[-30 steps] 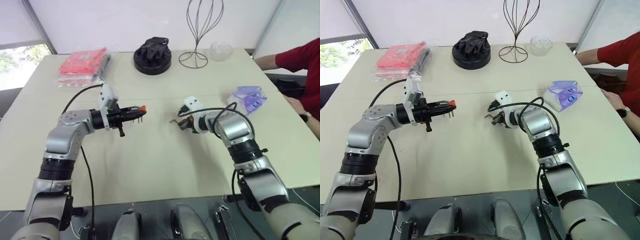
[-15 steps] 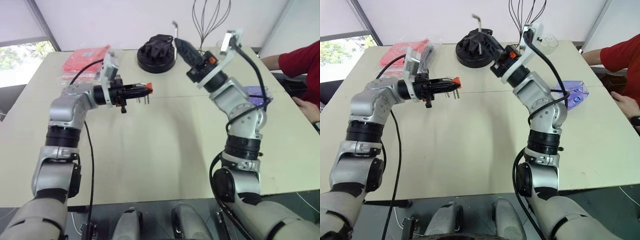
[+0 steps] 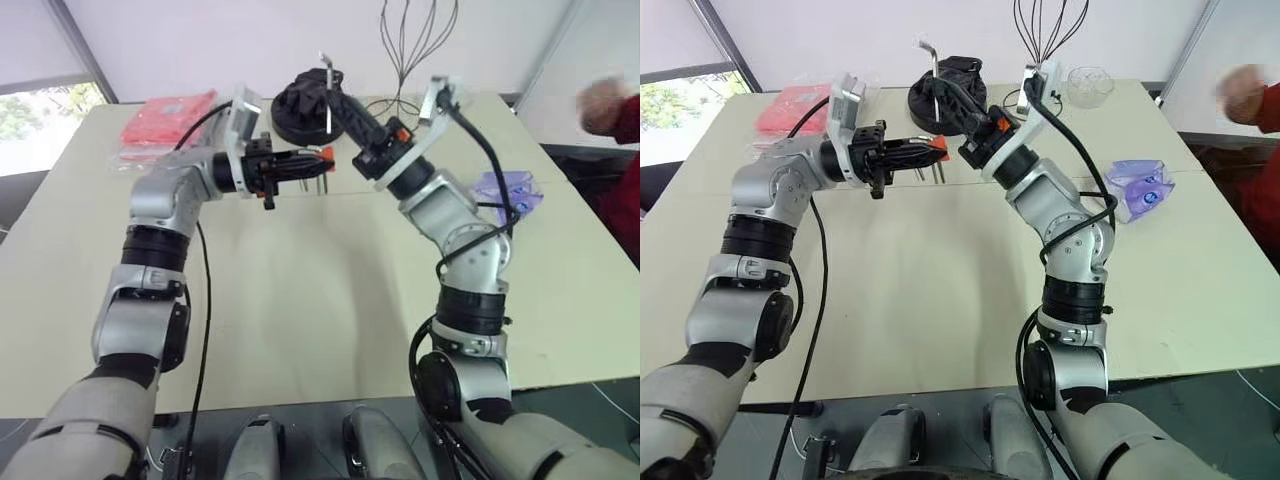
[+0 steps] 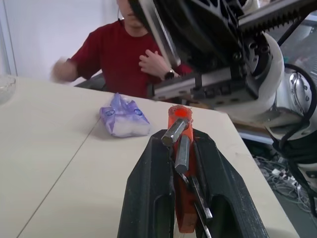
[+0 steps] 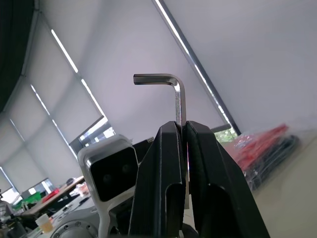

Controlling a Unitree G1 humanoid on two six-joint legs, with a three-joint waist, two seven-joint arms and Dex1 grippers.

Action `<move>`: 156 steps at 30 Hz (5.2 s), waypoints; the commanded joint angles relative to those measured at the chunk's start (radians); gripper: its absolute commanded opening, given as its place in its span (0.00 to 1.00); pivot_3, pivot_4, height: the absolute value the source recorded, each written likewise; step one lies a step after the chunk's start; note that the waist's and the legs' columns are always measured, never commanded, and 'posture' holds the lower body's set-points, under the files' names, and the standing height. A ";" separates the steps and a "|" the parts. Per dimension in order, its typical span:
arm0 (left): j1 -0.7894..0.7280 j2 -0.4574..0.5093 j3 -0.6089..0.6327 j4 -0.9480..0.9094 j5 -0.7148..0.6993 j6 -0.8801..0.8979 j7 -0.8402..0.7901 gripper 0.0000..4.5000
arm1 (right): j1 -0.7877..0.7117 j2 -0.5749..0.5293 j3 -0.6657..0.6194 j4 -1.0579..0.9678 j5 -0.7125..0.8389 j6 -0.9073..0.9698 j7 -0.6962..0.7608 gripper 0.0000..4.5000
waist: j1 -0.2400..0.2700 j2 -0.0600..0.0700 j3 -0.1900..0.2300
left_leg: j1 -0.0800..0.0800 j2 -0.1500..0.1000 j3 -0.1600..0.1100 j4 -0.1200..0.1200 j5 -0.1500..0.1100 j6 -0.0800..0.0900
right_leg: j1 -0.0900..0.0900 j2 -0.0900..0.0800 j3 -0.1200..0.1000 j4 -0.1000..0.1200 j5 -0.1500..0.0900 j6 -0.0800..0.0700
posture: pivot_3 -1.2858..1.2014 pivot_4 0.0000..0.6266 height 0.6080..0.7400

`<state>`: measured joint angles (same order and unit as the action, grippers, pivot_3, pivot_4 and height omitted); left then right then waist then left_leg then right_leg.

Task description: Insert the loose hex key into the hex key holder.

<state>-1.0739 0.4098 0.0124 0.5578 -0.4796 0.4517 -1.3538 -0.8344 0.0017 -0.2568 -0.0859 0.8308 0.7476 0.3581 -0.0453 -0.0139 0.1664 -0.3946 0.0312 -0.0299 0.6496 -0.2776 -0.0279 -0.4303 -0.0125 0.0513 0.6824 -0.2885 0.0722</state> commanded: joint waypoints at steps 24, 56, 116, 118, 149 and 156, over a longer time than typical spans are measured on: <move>-0.053 -0.016 0.048 0.011 -0.022 0.000 -0.003 0.00 | 0.032 -0.026 0.027 -0.044 0.045 -0.047 -0.015 0.01 | 0.000 0.000 0.000 | 0.000 0.000 0.000 0.000 0.000 0.000 | 0.000 0.000 0.000 0.000 0.000 0.000 | 0.52 0.24 1.00; -0.015 -0.010 0.063 -0.056 -0.053 0.060 0.025 0.00 | 0.051 -0.046 0.040 0.029 0.022 -0.106 0.007 0.01 | 0.000 0.000 0.000 | 0.000 0.000 0.000 0.000 0.000 0.000 | 0.000 0.000 0.000 0.000 0.000 0.000 | 0.52 0.24 1.00; -0.044 0.006 0.038 -0.005 0.013 0.015 -0.024 0.00 | 0.144 -0.175 0.161 -0.006 -0.045 -0.081 0.175 0.01 | 0.001 0.000 0.000 | 0.000 0.000 0.000 0.000 0.000 0.000 | 0.000 0.001 0.000 -0.001 0.000 0.000 | 0.52 0.24 1.00; -0.044 0.011 0.029 -0.003 0.025 0.002 -0.029 0.00 | 0.147 -0.181 0.169 -0.009 -0.045 -0.075 0.182 0.01 | 0.001 0.000 0.000 | 0.000 0.000 0.000 0.000 0.000 0.000 | 0.000 0.001 0.000 -0.001 0.000 0.000 | 0.52 0.24 1.00; -0.038 0.018 0.018 0.034 0.078 -0.045 -0.070 0.00 | 0.145 -0.208 0.143 -0.004 -0.043 -0.056 0.189 0.92 | 0.001 0.000 0.001 | 0.000 0.000 0.000 0.000 0.000 0.000 | 0.000 0.001 0.000 -0.001 0.000 0.000 | 0.52 0.24 1.00; 0.114 0.071 0.039 -0.057 0.044 0.143 0.003 0.00 | 0.248 -0.422 0.154 -0.168 -0.016 0.036 0.317 0.92 | 0.000 0.000 0.001 | 0.000 0.000 0.000 0.000 0.000 0.001 | 0.000 0.000 0.000 -0.001 0.000 0.000 | 0.52 0.24 1.00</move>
<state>-0.9754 0.4716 0.0265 0.5472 -0.4053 0.5296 -1.3793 -0.5866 -0.4012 -0.0958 -0.1890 0.7989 0.7783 0.6460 -0.0449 -0.0137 0.1672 -0.3948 0.0311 -0.0304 0.6498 -0.2781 -0.0271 -0.4302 -0.0120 0.0513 0.6813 -0.2886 0.0723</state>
